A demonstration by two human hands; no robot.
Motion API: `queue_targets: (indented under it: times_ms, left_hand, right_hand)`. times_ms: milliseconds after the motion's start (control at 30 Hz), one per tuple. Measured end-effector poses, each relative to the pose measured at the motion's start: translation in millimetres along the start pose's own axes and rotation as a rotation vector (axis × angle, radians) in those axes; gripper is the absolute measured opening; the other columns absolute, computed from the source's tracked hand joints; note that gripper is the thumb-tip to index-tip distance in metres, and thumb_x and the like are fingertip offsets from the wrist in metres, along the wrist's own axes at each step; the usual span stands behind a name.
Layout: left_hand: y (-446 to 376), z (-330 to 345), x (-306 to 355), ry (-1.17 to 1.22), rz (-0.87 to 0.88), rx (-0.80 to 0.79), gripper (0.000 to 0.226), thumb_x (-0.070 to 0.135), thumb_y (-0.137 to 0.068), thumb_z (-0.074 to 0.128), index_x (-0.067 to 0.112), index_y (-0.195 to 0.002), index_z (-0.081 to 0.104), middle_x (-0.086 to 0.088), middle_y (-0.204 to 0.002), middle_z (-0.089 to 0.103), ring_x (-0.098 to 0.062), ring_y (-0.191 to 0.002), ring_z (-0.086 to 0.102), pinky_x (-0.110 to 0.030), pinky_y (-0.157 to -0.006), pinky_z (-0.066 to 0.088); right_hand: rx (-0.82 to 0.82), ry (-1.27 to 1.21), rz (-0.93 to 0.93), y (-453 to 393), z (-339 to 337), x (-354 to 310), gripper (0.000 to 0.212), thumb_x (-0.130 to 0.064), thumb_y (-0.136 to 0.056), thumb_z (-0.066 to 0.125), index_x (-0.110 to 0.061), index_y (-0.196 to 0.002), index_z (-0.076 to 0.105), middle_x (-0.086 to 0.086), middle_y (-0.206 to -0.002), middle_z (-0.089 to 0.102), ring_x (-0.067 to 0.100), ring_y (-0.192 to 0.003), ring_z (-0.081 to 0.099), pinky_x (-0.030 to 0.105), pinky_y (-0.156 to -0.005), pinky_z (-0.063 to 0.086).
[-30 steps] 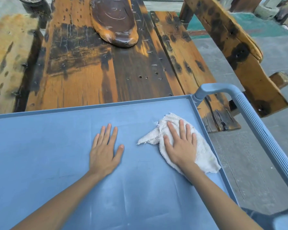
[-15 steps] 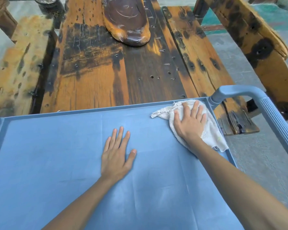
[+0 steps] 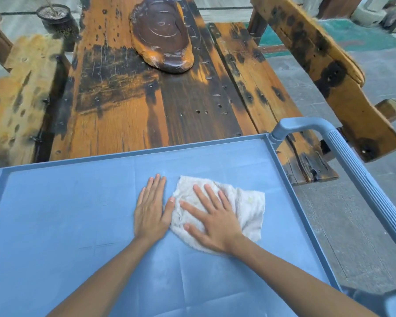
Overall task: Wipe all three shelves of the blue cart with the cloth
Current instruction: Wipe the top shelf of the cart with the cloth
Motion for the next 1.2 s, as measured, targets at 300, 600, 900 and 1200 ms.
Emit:
queue_targets:
  times_ms: [300,600,900,1200]
  left_hand:
    - [-1.4,3.2,3.2,-0.155,-0.032,-0.043,0.059,0.038,-0.095,0.034,0.03,-0.153,0.035,0.001,-0.166,0.02,-0.018,-0.154,0.013,-0.039,-0.125,0.013]
    - [2.3,4.1,4.6,-0.198,-0.009,-0.054,0.058,0.042,-0.095,0.029,0.034,-0.152,0.038,-0.003,-0.165,0.023,-0.023,-0.153,0.017,-0.041,-0.123,0.016]
    - [1.6,5.0,6.4,-0.21,-0.007,-0.063,0.056,0.041,-0.097,0.029,0.035,-0.151,0.039,0.0,-0.165,0.024,-0.024,-0.153,0.016,-0.041,-0.123,0.017]
    - [-0.1,5.3,8.6,-0.222,0.004,-0.032,0.054,0.038,-0.098,0.031,0.036,-0.151,0.039,0.002,-0.164,0.026,-0.022,-0.153,0.017,-0.038,-0.123,0.015]
  right_hand:
    - [0.029,0.018,0.252,136.1,0.2,8.5,0.057,-0.067,-0.103,0.036,-0.055,-0.158,0.027,-0.007,-0.174,0.015,0.029,-0.162,0.009,0.054,-0.126,0.014]
    - [0.096,-0.103,0.86,204.1,-22.7,59.3,0.066,-0.075,-0.093,0.019,-0.059,-0.156,0.022,-0.009,-0.175,0.008,0.027,-0.162,0.005,0.045,-0.128,0.002]
    - [0.16,-0.063,0.876,149.9,-27.7,89.4,0.063,-0.062,-0.099,0.017,-0.051,-0.16,0.024,-0.005,-0.175,0.008,0.023,-0.161,0.011,0.046,-0.126,0.012]
    - [0.113,-0.107,0.772,3.4,-44.6,145.4,0.056,-0.053,-0.106,0.027,-0.05,-0.162,0.018,-0.004,-0.176,0.0,0.019,-0.162,-0.002,0.046,-0.127,0.005]
Point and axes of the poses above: each hand's wrist, its own y-axis away from the middle knuckle, its own z-axis out of the palm, x = y × z, the point moved 4 cm from there along -y, towards the middle knuckle
